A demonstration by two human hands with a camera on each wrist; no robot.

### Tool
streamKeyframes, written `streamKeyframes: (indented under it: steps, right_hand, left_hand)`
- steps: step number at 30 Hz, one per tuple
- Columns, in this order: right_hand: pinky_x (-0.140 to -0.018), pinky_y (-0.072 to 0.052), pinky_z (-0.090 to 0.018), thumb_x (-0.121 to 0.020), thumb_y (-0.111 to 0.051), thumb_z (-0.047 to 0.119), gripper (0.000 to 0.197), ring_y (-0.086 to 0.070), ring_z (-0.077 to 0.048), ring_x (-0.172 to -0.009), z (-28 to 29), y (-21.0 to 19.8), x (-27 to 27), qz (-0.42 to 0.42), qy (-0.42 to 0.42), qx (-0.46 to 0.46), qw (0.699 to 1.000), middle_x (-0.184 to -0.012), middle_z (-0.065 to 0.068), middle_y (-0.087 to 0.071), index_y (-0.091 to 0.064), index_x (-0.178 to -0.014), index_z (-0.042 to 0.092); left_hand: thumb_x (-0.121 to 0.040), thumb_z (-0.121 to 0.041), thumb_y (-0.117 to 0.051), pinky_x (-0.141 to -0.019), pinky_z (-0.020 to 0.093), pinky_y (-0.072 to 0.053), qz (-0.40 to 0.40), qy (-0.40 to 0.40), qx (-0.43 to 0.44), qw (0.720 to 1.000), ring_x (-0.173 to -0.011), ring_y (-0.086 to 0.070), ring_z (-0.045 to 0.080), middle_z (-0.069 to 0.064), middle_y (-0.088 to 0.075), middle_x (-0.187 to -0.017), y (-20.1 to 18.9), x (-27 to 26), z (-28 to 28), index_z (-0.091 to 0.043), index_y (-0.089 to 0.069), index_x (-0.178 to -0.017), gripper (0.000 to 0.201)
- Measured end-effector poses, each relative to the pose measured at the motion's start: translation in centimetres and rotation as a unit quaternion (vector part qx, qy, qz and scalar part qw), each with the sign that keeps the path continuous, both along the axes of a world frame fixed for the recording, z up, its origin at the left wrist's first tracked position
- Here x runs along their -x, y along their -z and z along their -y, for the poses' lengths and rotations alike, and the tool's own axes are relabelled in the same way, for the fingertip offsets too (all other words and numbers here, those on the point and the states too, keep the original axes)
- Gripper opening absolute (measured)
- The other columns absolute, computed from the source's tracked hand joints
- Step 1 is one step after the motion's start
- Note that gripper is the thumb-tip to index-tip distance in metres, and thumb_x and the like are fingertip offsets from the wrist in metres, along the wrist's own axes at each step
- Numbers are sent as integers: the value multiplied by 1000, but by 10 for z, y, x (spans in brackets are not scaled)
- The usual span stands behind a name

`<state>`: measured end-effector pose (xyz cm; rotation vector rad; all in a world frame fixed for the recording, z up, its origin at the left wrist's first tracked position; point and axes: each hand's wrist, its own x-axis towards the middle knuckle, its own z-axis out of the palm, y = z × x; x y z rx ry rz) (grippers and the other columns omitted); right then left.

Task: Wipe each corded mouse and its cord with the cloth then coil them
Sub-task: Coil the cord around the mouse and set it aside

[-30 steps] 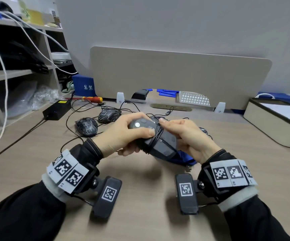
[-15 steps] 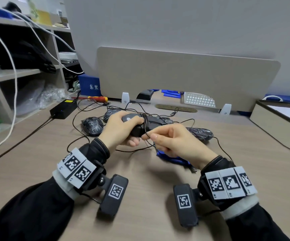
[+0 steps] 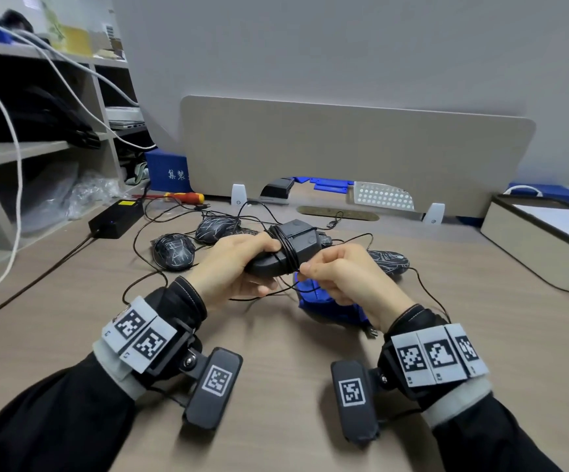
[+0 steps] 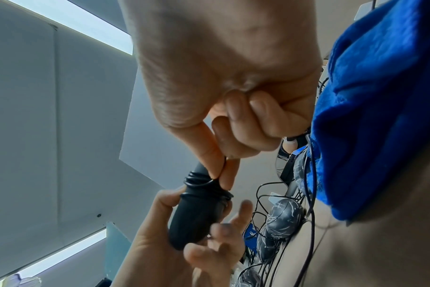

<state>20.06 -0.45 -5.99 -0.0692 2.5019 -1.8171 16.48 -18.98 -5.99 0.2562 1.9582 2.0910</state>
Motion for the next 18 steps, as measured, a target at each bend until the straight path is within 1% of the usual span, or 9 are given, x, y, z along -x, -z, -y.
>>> streamKeyframes:
  steps: [1,3,5,7,9,12,14,15,18]
  right_hand:
    - [-39,-18,-18,-94,-65,12,26,-24,-8,-41,0,0,1,1,2,0,1000,-46,8,-37,-69,-68,11]
    - [-38,-17,-18,-94,-66,12,29,-23,-8,-39,1,1,1,8,7,11,1000,-45,9,-36,-68,-65,12]
    - [-39,-17,-17,-92,-68,11,29,-22,-8,-39,1,1,1,16,14,34,999,-46,6,-35,-65,-63,12]
    - [-40,-18,-17,-88,-71,8,21,-26,-9,-39,0,1,1,13,33,46,998,-48,3,-39,-64,-69,10]
    - [-40,-24,-18,-85,-73,4,11,-35,-9,-38,-1,1,2,-2,71,71,995,-49,1,-49,-64,-84,8]
    - [-41,-33,-20,-84,-71,-2,19,-44,-9,-39,-2,0,3,-41,106,110,987,-51,-1,-56,-63,-100,5]
    - [-41,-36,-18,-84,-71,-2,22,-48,-11,-42,-2,-1,4,-61,112,128,983,-55,-2,-59,-62,-102,7]
    - [-42,-38,-18,-85,-71,-1,21,-51,-12,-45,-2,-1,4,-66,115,141,981,-58,-4,-61,-62,-101,8]
    - [-47,-44,-19,-88,-70,2,15,-60,-15,-55,-2,-1,3,-72,102,192,973,-68,-8,-68,-64,-100,8]
  left_hand:
    - [-92,-14,-59,-42,22,-44,-22,-11,8,1000,-54,-56,23,14,-57,-73,1,2,-1,-2,-60,-93,11]
    - [-92,-9,-59,-39,22,-43,-57,-23,20,998,-49,-55,21,17,-56,-73,2,3,-2,0,-58,-90,9]
    - [-92,-6,-59,-36,22,-43,-79,-28,19,996,-43,-54,22,19,-56,-75,3,3,-3,-1,-56,-94,6]
    - [-92,-5,-60,-37,24,-45,-84,-40,5,996,-42,-56,27,19,-62,-78,4,3,-4,-7,-53,-106,16]
    - [-93,-4,-60,-38,26,-47,-88,-39,2,995,-45,-57,30,19,-65,-80,5,4,-4,-15,-51,-113,24]
    - [-93,-4,-59,-35,25,-45,-96,-49,0,994,-42,-55,28,18,-63,-76,5,4,-4,-13,-51,-101,14]
    - [-92,-4,-61,-34,24,-45,-96,-66,-6,993,-39,-56,29,21,-61,-77,5,6,-4,-10,-51,-95,12]
    - [-92,-4,-61,-34,25,-45,-95,-72,-9,993,-39,-57,30,22,-61,-80,6,7,-4,-8,-50,-95,12]
    - [-93,-4,-59,-34,25,-46,-96,-76,-25,992,-38,-58,31,24,-60,-85,6,8,-4,-8,-44,-104,19]
